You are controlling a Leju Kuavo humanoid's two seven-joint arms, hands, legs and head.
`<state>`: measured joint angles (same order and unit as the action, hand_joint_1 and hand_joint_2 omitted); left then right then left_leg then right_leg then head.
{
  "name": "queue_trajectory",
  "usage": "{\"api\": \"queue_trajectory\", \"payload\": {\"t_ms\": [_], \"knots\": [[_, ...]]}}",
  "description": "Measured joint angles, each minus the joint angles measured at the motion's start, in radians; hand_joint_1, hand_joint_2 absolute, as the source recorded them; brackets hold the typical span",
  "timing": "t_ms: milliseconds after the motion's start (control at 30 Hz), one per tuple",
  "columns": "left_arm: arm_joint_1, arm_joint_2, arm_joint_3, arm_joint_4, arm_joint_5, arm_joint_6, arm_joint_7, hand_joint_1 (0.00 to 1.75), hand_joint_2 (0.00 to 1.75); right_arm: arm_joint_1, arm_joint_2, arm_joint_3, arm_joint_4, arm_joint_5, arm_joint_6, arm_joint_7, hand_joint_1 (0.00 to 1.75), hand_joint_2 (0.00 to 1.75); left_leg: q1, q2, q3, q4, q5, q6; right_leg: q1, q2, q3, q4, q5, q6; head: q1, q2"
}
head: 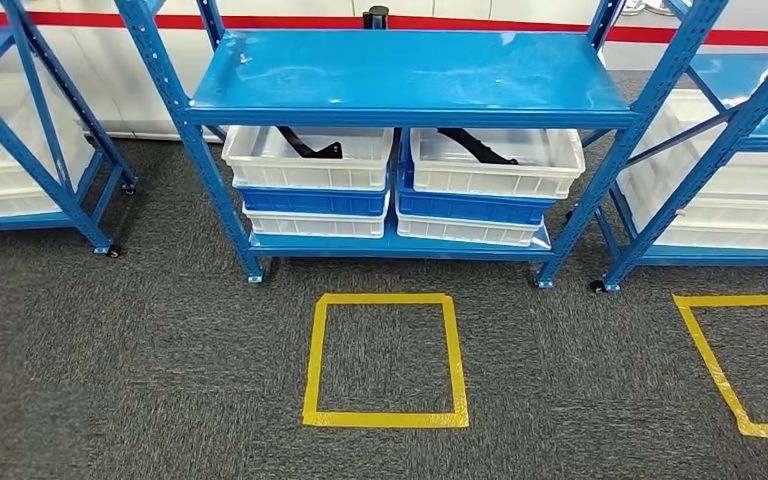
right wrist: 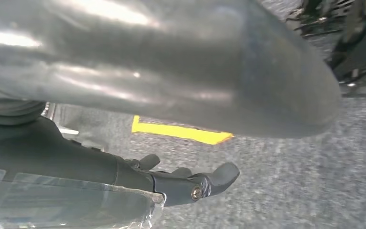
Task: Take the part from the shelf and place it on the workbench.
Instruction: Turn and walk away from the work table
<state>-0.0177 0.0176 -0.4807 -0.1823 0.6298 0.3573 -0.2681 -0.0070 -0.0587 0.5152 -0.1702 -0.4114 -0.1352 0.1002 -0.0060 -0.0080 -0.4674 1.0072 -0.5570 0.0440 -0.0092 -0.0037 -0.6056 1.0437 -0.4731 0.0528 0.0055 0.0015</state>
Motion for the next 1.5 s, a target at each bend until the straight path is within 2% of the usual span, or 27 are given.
{"api": "queue_trajectory", "payload": {"t_ms": [67, 133, 167, 200, 300, 333, 367, 467, 533, 600, 667, 733, 800, 833, 867, 900, 967, 1033, 1100, 1167, 1233, 1300, 1333, 1367, 1400, 1467, 1500], "knots": [[-0.001, 0.001, 0.0, 0.0, 0.0, 0.0, 0.0, 0.0, 0.0, -0.002, 0.001, 0.0, 0.0, 0.002, 0.0, 0.0, 0.0, 0.0, -0.002, 0.003, 0.017, 0.006, -0.013, -0.011, 0.002, -0.004, 0.008, -0.007, -0.008, -0.026, -0.005, 0.0], [-0.003, 0.0, 0.0, -0.001, 0.0, 0.0, 0.0, 0.0, 0.0, -0.002, 0.002, 0.001, 0.0, 0.004, 0.0, 0.0, 0.0, 0.0, 0.0, 0.005, 0.024, 0.026, -0.025, -0.021, -0.005, 0.0, 0.029, -0.012, -0.006, -0.042, -0.01, 0.0], [-0.004, 0.0, 0.0, -0.001, 0.0, -0.001, 0.0, 0.0, 0.0, -0.002, 0.001, 0.001, 0.0, 0.004, 0.0, -0.001, 0.0, 0.0, 0.001, 0.005, 0.011, 0.055, -0.036, -0.027, -0.008, 0.0, 0.04, -0.013, -0.009, -0.047, -0.011, 0.0], [-0.005, 0.0, 0.0, -0.001, 0.001, -0.001, 0.0, 0.0, 0.0, -0.003, 0.001, 0.001, 0.0, 0.005, 0.0, -0.001, 0.0, 0.0, 0.004, 0.006, -0.017, 0.104, -0.052, -0.033, -0.011, 0.0, 0.05, -0.014, -0.012, -0.051, -0.013, 0.0], [-0.004, -0.001, 0.0, -0.001, 0.002, -0.001, 0.0, 0.0, 0.0, -0.003, -0.001, 0.002, 0.0, 0.008, -0.001, -0.002, 0.0, 0.0, 0.011, 0.006, -0.149, 0.277, -0.117, -0.045, -0.011, 0.003, 0.063, -0.014, -0.028, -0.057, -0.017, 0.0], [-0.003, -0.001, 0.0, -0.001, 0.003, -0.001, 0.0, 0.0, 0.0, -0.002, 0.0, 0.002, 0.0, 0.009, -0.001, -0.002, 0.0, 0.0, 0.013, 0.006, -0.18, 0.295, -0.122, -0.047, -0.011, 0.005, 0.07, -0.014, -0.036, -0.056, -0.017, 0.0], [-0.002, 0.0, 0.0, -0.001, 0.004, -0.001, 0.0, 0.0, 0.0, -0.001, 0.0, 0.004, 0.0, 0.011, -0.001, -0.002, 0.0, 0.0, 0.014, 0.006, -0.194, 0.279, -0.104, -0.048, -0.011, 0.006, 0.081, -0.014, -0.044, -0.054, -0.017, 0.0], [0.001, 0.001, 0.0, 0.0, 0.005, -0.001, 0.0, 0.0, 0.0, 0.001, 0.001, 0.009, 0.0, 0.014, -0.001, -0.002, 0.0, 0.0, 0.015, 0.008, -0.178, 0.118, 0.036, -0.038, -0.011, 0.007, 0.11, -0.015, -0.073, -0.043, -0.018, 0.0], [0.003, 0.001, 0.0, 0.001, 0.006, -0.001, 0.0, 0.0, 0.0, -0.003, 0.001, 0.011, 0.001, 0.014, -0.001, -0.002, 0.0, 0.0, 0.01, 0.008, -0.169, 0.061, 0.075, -0.027, -0.006, 0.008, 0.121, -0.02, -0.088, -0.031, -0.019, 0.0], [0.003, 0.0, 0.0, 0.001, 0.006, -0.001, -0.001, 0.0, 0.0, -0.006, 0.0, 0.014, 0.001, 0.014, -0.001, -0.001, 0.0, 0.0, 0.008, 0.005, -0.154, 0.05, 0.075, -0.012, -0.003, 0.008, 0.139, -0.02, -0.089, -0.014, -0.019, 0.0], [0.002, 0.0, 0.0, 0.001, 0.006, -0.001, -0.001, 0.0, 0.0, -0.005, 0.0, 0.017, 0.001, 0.014, -0.001, 0.0, 0.0, 0.0, 0.01, 0.003, -0.125, 0.037, 0.08, 0.003, -0.004, 0.007, 0.142, 0.011, -0.096, -0.004, -0.016, 0.0], [0.001, 0.001, 0.0, 0.001, 0.006, -0.001, -0.001, 0.0, 0.0, -0.007, 0.001, 0.018, 0.001, 0.014, -0.001, 0.0, 0.0, 0.0, 0.01, 0.004, -0.105, 0.03, 0.074, 0.011, -0.004, 0.005, 0.087, 0.108, -0.129, -0.008, -0.012, 0.0], [0.001, 0.001, 0.0, 0.001, 0.006, 0.0, -0.001, 0.0, 0.0, -0.009, 0.001, 0.018, 0.001, 0.014, -0.001, 0.0, 0.0, 0.0, 0.007, 0.002, -0.096, 0.029, 0.063, 0.016, -0.003, 0.005, 0.0, 0.222, -0.172, -0.014, -0.011, 0.0], [0.001, 0.0, 0.0, 0.001, 0.006, -0.001, 0.0, 0.0, 0.0, -0.008, 0.001, 0.019, 0.001, 0.015, -0.001, 0.001, 0.0, 0.0, 0.005, 0.0, -0.089, 0.029, 0.056, 0.018, -0.002, 0.005, -0.03, 0.247, -0.184, -0.014, -0.011, 0.0], [0.002, 0.0, 0.0, 0.001, 0.006, -0.001, 0.0, 0.0, 0.0, -0.006, 0.001, 0.02, 0.001, 0.015, -0.001, 0.001, 0.0, 0.0, 0.003, -0.003, -0.079, 0.029, 0.048, 0.018, -0.001, 0.005, -0.044, 0.238, -0.18, -0.011, -0.01, 0.0], [0.002, 0.0, 0.0, 0.001, 0.006, -0.001, 0.0, 0.0, 0.0, -0.004, 0.0, 0.02, 0.001, 0.015, -0.001, 0.001, 0.0, 0.0, 0.001, -0.005, -0.068, 0.029, 0.04, 0.018, 0.0, 0.005, -0.042, 0.195, -0.154, -0.005, -0.01, 0.0], [0.002, -0.001, 0.0, 0.001, 0.006, -0.001, 0.0, 0.0, 0.0, 0.0, -0.001, 0.022, 0.001, 0.016, -0.001, 0.001, 0.0, 0.0, -0.002, -0.007, -0.046, 0.03, 0.022, 0.015, 0.004, 0.004, -0.017, 0.075, -0.072, 0.002, -0.011, 0.0], [0.002, -0.001, -0.001, 0.001, 0.006, -0.001, 0.0, 0.0, 0.0, 0.0, -0.001, 0.023, 0.002, 0.016, -0.001, 0.001, 0.0, 0.0, -0.004, -0.008, -0.033, 0.027, 0.004, 0.005, 0.011, 0.001, 0.005, 0.01, -0.032, -0.014, -0.014, 0.0], [0.001, -0.001, -0.002, 0.001, 0.006, -0.001, 0.001, 0.0, 0.0, -0.002, 0.0, 0.023, 0.003, 0.016, 0.0, 0.002, 0.0, 0.0, -0.004, -0.007, -0.019, 0.037, 0.003, -0.007, 0.011, 0.002, 0.021, 0.0, -0.029, -0.037, -0.015, 0.0], [0.0, -0.001, -0.003, 0.001, 0.006, -0.002, 0.001, 0.0, 0.0, -0.002, 0.0, 0.024, 0.003, 0.016, 0.0, 0.002, 0.0, 0.0, -0.003, -0.004, -0.013, 0.068, -0.005, -0.017, 0.003, 0.003, 0.043, -0.011, -0.021, -0.053, -0.015, 0.0], [-0.003, -0.002, -0.005, 0.001, 0.005, -0.002, 0.001, 0.0, 0.0, -0.004, 0.0, 0.024, 0.003, 0.015, 0.0, 0.003, 0.0, 0.0, 0.003, -0.001, -0.053, 0.146, -0.048, -0.029, -0.001, 0.002, 0.062, -0.014, -0.026, -0.065, -0.018, 0.0], [-0.004, -0.002, -0.008, 0.001, 0.005, -0.001, 0.001, 0.0, 0.0, -0.006, -0.001, 0.024, 0.003, 0.015, 0.0, 0.003, 0.0, 0.0, 0.011, 0.0, -0.128, 0.254, -0.099, -0.043, -0.001, 0.003, 0.069, -0.014, -0.035, -0.068, -0.02, 0.0], [-0.003, -0.002, -0.01, 0.001, 0.005, -0.001, 0.001, 0.0, 0.0, -0.005, -0.001, 0.024, 0.003, 0.015, 0.0, 0.003, 0.0, 0.0, 0.015, 0.001, -0.157, 0.285, -0.107, -0.049, -0.001, 0.004, 0.071, -0.014, -0.04, -0.068, -0.02, 0.0], [-0.001, -0.002, -0.011, 0.001, 0.005, -0.001, 0.001, 0.0, 0.0, -0.004, 0.0, 0.024, 0.003, 0.015, 0.0, 0.003, 0.0, 0.0, 0.017, 0.002, -0.173, 0.284, -0.094, -0.054, -0.002, 0.004, 0.075, -0.014, -0.046, -0.065, -0.021, 0.0], [0.0, -0.001, -0.013, 0.001, 0.005, -0.001, 0.001, 0.0, 0.0, -0.002, 0.0, 0.024, 0.003, 0.015, 0.0, 0.003, 0.0, 0.0, 0.019, 0.003, -0.171, 0.247, -0.059, -0.055, -0.003, 0.005, 0.083, -0.014, -0.052, -0.062, -0.021, 0.0], [0.001, 0.0, -0.014, 0.001, 0.005, -0.001, 0.001, 0.0, 0.0, 0.0, 0.001, 0.024, 0.003, 0.015, 0.0, 0.004, 0.0, 0.0, 0.02, 0.006, -0.134, 0.123, 0.026, -0.052, -0.005, 0.005, 0.103, -0.015, -0.064, -0.054, -0.02, 0.0], [0.001, 0.0, -0.015, 0.001, 0.004, -0.002, 0.0, 0.0, 0.0, -0.001, 0.001, 0.024, 0.003, 0.015, 0.0, 0.004, 0.0, 0.0, 0.017, 0.008, -0.122, 0.082, 0.025, -0.047, -0.005, 0.005, 0.112, -0.015, -0.07, -0.048, -0.02, 0.0]]}}
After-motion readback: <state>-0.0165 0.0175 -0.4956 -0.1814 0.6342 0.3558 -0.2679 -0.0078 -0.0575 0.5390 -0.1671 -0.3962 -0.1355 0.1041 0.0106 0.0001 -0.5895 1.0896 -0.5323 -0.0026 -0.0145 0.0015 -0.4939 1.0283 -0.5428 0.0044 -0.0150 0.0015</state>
